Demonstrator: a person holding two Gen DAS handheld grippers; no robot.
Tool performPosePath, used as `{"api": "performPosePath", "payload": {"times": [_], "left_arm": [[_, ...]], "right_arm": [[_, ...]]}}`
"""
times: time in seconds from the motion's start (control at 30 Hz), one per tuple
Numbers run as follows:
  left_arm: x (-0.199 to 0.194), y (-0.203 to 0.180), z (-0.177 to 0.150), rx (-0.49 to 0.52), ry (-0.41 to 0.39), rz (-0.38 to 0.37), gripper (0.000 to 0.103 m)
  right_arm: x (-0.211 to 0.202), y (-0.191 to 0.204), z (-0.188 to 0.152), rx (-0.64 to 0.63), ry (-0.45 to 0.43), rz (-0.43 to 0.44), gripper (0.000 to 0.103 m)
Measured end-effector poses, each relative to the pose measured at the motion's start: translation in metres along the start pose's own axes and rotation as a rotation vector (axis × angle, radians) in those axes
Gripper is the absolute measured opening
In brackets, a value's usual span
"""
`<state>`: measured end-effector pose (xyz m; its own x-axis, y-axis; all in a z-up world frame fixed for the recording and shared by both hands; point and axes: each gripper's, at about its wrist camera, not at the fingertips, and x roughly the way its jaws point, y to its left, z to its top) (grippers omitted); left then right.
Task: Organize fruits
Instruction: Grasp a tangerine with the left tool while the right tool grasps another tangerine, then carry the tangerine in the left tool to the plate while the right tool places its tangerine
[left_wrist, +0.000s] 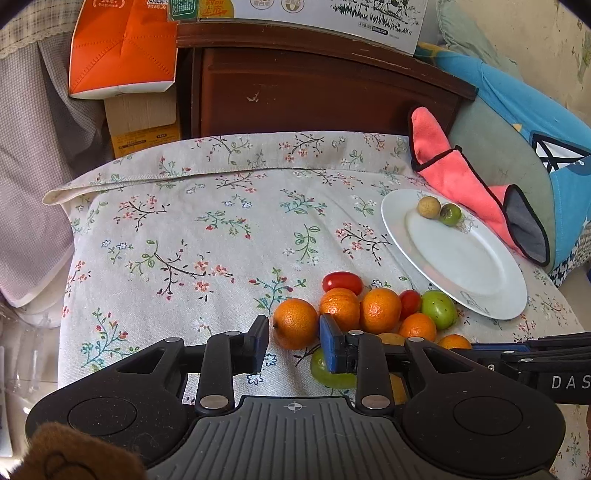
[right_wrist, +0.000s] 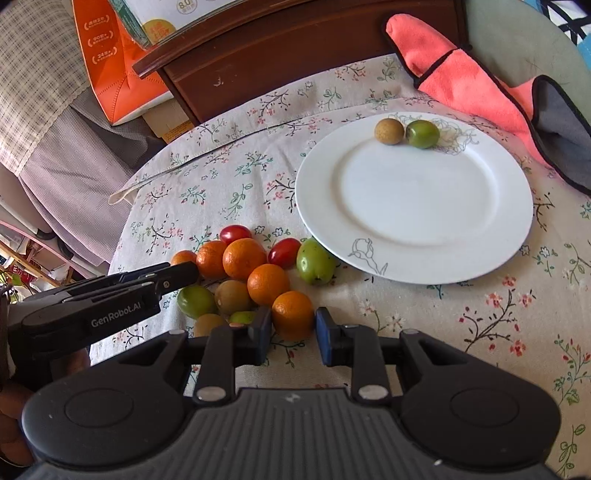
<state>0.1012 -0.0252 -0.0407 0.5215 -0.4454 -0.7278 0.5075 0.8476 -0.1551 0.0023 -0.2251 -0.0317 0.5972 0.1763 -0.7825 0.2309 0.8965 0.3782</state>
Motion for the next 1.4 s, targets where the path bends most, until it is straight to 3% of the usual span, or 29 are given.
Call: {"api": "performPosePath", "payload": {"times": [0.5, 1.0, 1.4], "left_arm": [[-0.009, -0.014, -0.001, 0.080, -0.038, 0.035, 0.024], [-0.017, -0.015, 0.004, 0.075, -0.067, 0.048, 0.024], [-0.016, -0.019, 0.020, 0.009, -0.079, 0.002, 0.024]], "right_arm": [[-0.005, 0.001, 0.003, 0.000, -0.022, 0.004, 0.026], [-0.011, 0.012, 0.006, -0.043, -0.047, 0.006, 0.026], [-0.017, 0.021, 0.025, -0.131, -0.093, -0.024, 0.026]]}}
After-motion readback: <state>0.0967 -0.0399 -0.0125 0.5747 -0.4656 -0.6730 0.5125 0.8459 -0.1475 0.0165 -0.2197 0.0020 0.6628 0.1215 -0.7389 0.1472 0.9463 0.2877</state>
